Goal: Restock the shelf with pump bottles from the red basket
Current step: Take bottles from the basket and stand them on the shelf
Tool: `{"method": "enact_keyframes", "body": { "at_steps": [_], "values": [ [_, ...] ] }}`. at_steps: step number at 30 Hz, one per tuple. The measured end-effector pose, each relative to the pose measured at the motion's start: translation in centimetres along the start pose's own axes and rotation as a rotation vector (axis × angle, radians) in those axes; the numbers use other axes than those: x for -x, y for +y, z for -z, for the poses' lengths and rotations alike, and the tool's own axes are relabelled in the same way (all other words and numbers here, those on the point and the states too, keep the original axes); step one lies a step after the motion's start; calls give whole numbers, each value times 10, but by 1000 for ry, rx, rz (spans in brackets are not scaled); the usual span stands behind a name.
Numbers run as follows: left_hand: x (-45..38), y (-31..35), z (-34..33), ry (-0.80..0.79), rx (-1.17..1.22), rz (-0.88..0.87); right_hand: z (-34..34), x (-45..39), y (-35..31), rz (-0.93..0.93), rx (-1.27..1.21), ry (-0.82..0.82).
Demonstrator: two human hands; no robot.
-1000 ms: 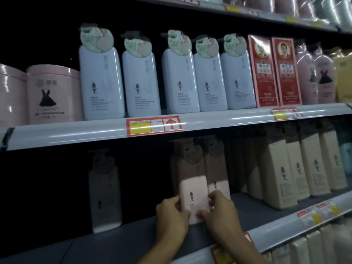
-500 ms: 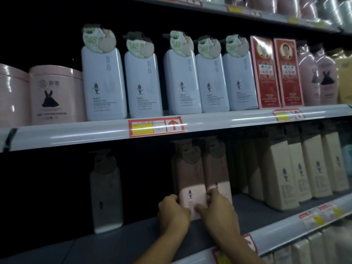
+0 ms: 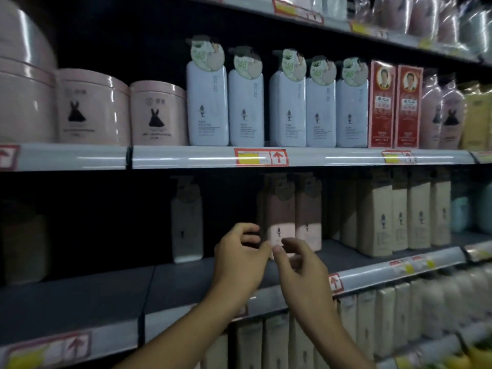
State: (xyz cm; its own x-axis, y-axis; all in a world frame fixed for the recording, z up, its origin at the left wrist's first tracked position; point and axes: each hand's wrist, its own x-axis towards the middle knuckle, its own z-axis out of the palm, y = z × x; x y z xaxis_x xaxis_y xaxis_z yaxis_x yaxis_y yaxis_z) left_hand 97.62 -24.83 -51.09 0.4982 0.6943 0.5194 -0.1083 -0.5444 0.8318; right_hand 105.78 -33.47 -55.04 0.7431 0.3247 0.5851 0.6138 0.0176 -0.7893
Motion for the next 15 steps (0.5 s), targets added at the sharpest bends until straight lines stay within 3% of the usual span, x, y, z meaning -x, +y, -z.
{"method": "enact_keyframes", "body": {
  "at_steps": [7, 15],
  "values": [
    [110, -48, 124, -74, 15, 63, -14, 151, -24, 3, -24, -224],
    [293, -212, 256, -114, -169, 478, -83, 341, 64, -42, 360, -927]
  ]
}}
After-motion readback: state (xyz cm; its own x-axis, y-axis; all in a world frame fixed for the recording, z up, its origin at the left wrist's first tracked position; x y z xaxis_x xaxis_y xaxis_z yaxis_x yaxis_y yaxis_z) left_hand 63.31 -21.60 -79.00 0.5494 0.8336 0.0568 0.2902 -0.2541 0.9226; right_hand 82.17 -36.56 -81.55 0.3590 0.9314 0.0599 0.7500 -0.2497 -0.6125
